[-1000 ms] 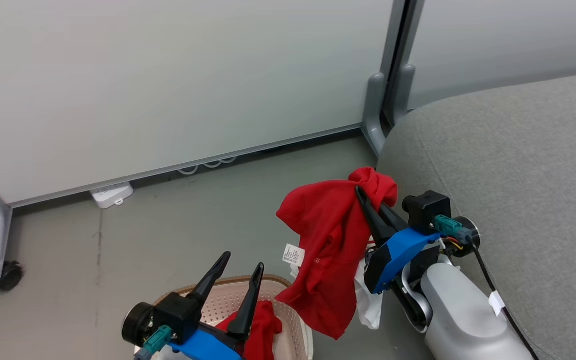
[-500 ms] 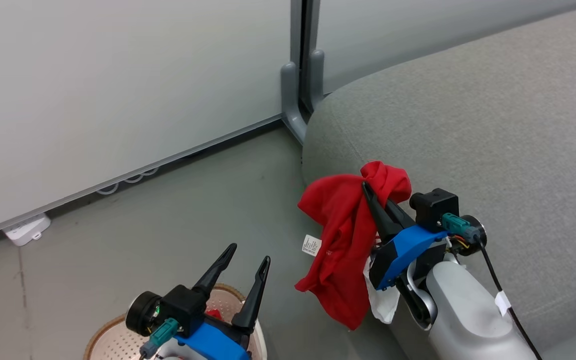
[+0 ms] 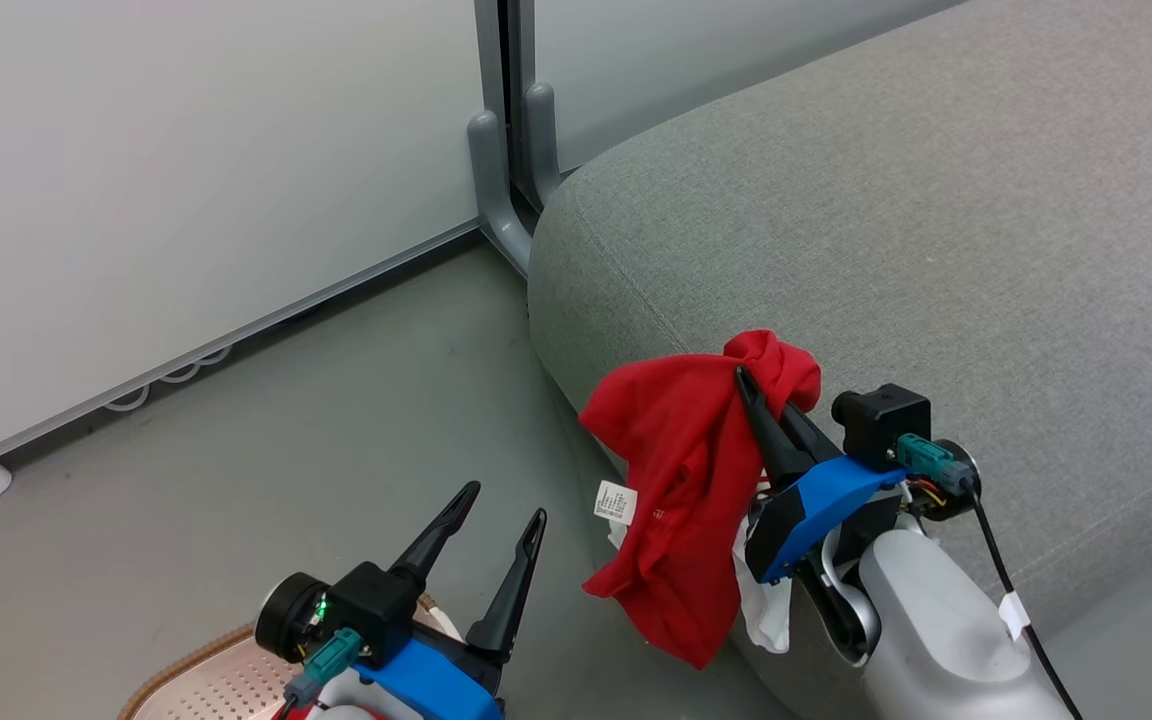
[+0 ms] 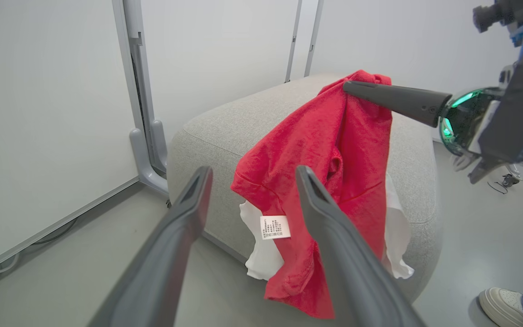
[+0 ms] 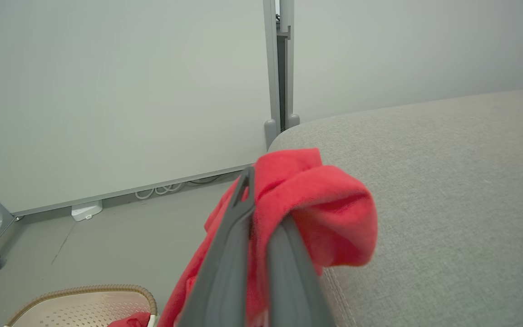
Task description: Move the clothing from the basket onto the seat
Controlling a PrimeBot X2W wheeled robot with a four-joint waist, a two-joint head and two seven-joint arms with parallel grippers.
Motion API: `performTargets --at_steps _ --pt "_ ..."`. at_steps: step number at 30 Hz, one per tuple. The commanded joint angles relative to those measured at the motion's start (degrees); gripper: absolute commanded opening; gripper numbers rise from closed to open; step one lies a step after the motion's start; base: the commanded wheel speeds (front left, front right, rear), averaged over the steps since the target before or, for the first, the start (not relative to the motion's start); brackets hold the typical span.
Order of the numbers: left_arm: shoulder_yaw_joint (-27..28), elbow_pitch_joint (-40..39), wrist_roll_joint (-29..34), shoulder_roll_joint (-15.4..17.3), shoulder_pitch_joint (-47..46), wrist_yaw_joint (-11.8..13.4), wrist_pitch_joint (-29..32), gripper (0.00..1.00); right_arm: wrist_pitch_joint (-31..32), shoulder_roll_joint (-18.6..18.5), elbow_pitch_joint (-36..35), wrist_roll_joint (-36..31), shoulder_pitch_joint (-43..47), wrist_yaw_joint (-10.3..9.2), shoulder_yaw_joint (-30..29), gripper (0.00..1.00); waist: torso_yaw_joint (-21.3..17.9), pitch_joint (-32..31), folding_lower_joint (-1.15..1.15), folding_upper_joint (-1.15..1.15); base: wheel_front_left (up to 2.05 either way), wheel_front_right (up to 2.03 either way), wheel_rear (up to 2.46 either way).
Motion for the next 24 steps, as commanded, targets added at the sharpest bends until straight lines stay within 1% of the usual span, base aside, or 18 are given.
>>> performTargets --at_steps 1,10,13,16,18,24 --pt "-0.1 0.2 -0.3 0.3 -0.6 -0.2 -0.2 1.0 -0.4 0.0 -0.1 0.5 0.7 -0.04 -0.2 0.0 0.1 0.0 0.0 0.0 0.0 0.0 0.0" --pt "-0.6 0.2 -0.3 0.4 -1.0 -0.2 -0.2 1.0 -0.6 0.0 0.2 1.2 0.4 -0.04 -1.7 0.0 1.4 0.7 0.0 0.0 0.0 0.0 0.0" --pt "-0.4 -0.1 0.1 0.7 -1.3 -0.2 -0.2 1.0 -0.8 0.0 0.2 0.1 -1.6 -0.04 -3.8 0.0 1.7 1.6 0.0 0.0 0.0 0.0 0.0" --pt "-0.1 -0.7 0.6 1.2 -1.8 -0.2 -0.2 1.0 -1.1 -0.1 -0.3 -1.3 -4.5 -0.04 -7.5 0.0 1.8 3.4 0.0 0.0 0.0 0.0 0.0" --pt "-0.5 -1.0 0.9 1.5 -2.6 -0.2 -0.2 1.0 -0.9 -0.9 -0.7 -2.6 -7.1 -0.04 -10.4 0.0 2.3 4.9 0.0 0.0 0.0 0.0 0.0" --pt "-2.9 -2.2 1.8 2.6 -6.6 -0.2 -0.2 1.0 0.3 -5.9 -3.2 -4.9 -16.0 -0.04 -18.1 0.0 5.0 11.7 0.0 0.0 0.0 0.0 0.0"
